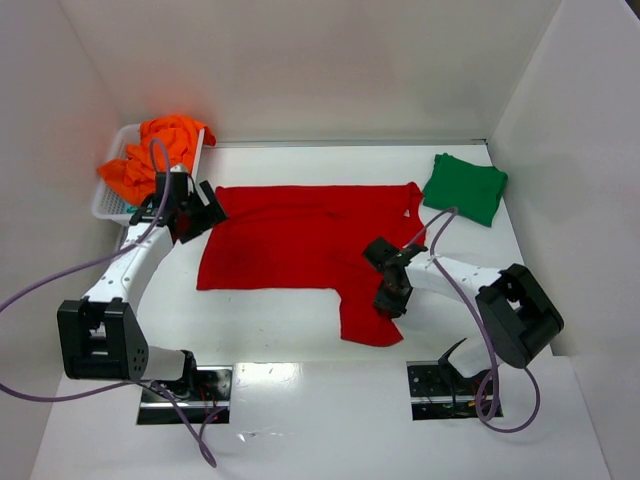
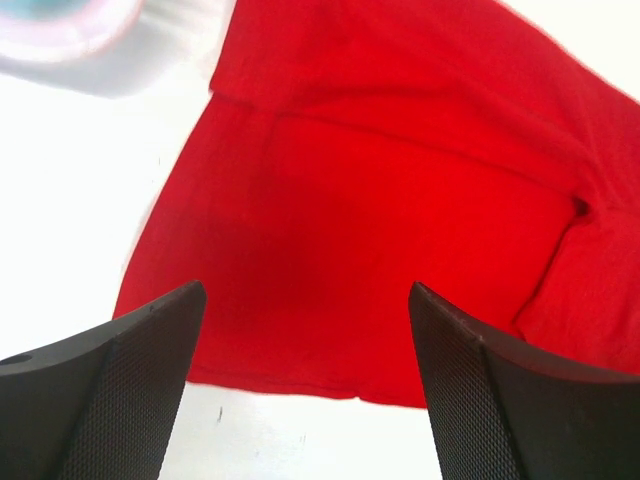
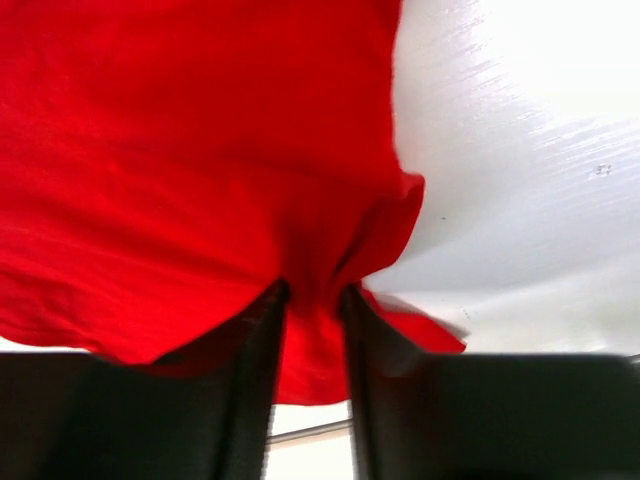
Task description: Fold and stack the t-shirts
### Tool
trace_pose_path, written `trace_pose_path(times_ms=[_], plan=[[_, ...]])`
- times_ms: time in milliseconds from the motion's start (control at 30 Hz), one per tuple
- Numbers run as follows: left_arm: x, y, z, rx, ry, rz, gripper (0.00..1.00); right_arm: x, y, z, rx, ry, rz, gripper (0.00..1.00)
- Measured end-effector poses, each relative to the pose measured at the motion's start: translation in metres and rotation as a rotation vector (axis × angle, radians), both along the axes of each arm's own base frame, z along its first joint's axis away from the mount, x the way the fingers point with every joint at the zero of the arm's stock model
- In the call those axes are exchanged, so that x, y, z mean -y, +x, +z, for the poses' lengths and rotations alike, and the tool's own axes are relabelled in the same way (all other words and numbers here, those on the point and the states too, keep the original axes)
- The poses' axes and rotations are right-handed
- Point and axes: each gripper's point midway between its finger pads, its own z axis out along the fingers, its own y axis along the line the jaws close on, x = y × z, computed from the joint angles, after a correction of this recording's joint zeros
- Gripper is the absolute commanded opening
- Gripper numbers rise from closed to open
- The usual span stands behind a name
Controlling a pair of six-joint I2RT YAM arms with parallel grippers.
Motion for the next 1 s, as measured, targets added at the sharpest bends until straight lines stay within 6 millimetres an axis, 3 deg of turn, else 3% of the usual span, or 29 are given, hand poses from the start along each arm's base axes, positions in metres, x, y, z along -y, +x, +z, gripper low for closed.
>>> trace_pose_path(times_ms=[33,267,567,767,1000], plan=[[0.0,-0.004,-0.003,-0.006,-0.008,0.01,0.9,0.0,0.0,0.0,0.0,0.0,-0.001,0.25],[-0.006,-0.029,-0.008,-0.005,-0.088,0.13,0.87,0.0,0.003,0.001,0.01,-0.006,-0.019,0.23],[-0.019,-0.069,-0.061,-0.137,-0.195,0.386,0.85,-0.003,0.012,0.019,0.092,0.036,-0.024,0.23],[-0.03,-0.075,-0.069,-0.156,-0.182,0.49,0.83,-0.001,0.02,0.026,0.13,0.047,-0.037,0.2],[-0.042,-0.092,-0.088,-0.204,-0.124,0.557,0.78,0.013,0.046,0.061,0.278,0.135,-0.135,0.2]])
